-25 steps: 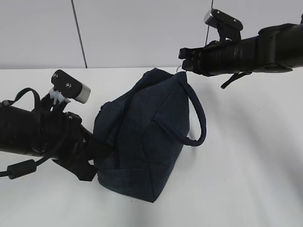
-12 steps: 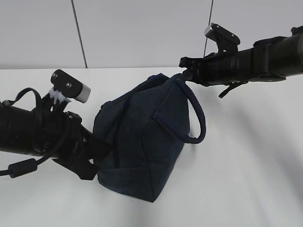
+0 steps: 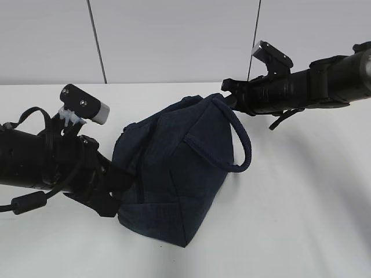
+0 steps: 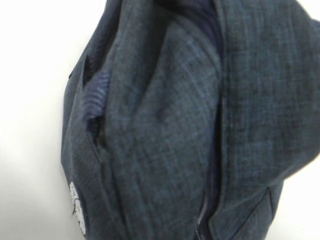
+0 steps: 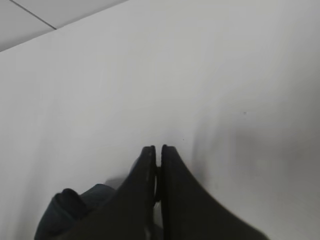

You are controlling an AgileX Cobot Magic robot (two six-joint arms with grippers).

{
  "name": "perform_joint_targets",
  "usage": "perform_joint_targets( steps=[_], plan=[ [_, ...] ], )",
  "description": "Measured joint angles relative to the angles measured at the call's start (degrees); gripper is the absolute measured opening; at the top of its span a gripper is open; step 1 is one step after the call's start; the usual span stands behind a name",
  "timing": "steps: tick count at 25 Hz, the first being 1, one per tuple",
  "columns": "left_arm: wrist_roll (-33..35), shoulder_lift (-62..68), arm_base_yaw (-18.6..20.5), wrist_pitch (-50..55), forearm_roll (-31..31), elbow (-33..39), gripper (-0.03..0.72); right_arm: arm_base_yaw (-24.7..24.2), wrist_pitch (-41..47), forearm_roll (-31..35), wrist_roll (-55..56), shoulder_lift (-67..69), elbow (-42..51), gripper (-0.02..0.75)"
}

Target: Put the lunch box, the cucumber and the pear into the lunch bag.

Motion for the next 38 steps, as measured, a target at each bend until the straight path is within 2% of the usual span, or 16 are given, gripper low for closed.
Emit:
perform_joint_targets(
  steps=[10, 12, 14, 19, 21, 24, 28, 30, 31, 35, 38],
  plan=[
    [0.0, 0.0, 0.0, -0.5, 0.0, 0.2, -0.011, -0.5, 5.3, -0.3, 3.5, 1.2, -0.1, 0.006],
    [-0.1, 0.0, 0.0, -0.5, -0.1, 0.4, 0.013, -0.5, 6.5, -0.4, 3.5, 0.8, -1.2, 0.006],
    [-0.6, 0.0, 0.0, -0.5, -0.1, 0.5, 0.083, -0.6, 7.7, -0.5, 3.5, -0.1, -2.5, 0.006],
    [-1.1, -1.4, 0.1, 0.2, 0.9, 1.2, 0.384, -0.8, 10.0, -0.6, 3.3, -3.3, -4.4, 0.006],
    [-1.1, -4.3, 0.4, 0.0, 1.1, 1.2, 0.445, -0.8, 10.5, -0.9, 3.3, -4.4, -4.6, 0.006],
    [-2.7, -9.8, 1.8, 0.3, 1.2, 0.6, 0.475, -0.8, 11.9, -1.7, 3.2, -4.6, -4.6, 0.006],
    [-12.4, -13.0, 5.6, 4.7, 1.4, -6.3, 0.469, -0.8, 13.8, -2.3, 3.2, -4.6, -4.6, 0.006],
    [-19.1, -11.3, 6.6, 7.4, 3.8, -13.4, 0.427, -0.8, 14.1, -2.4, 3.2, -4.6, -4.6, 0.006],
    [-23.2, -9.5, 6.8, 8.7, 6.6, -17.7, 0.403, -0.8, 14.2, -2.5, 3.2, -4.6, -4.6, 0.006],
    [-45.0, 2.8, 6.9, 19.2, 26.1, -36.4, 0.346, -0.8, 14.6, -3.0, 3.2, -4.6, -4.6, 0.006],
    [-55.6, 12.6, 6.9, 26.9, 34.3, -47.7, 0.339, -0.8, 14.8, -3.2, 3.2, -4.6, -4.6, 0.006]
  ],
)
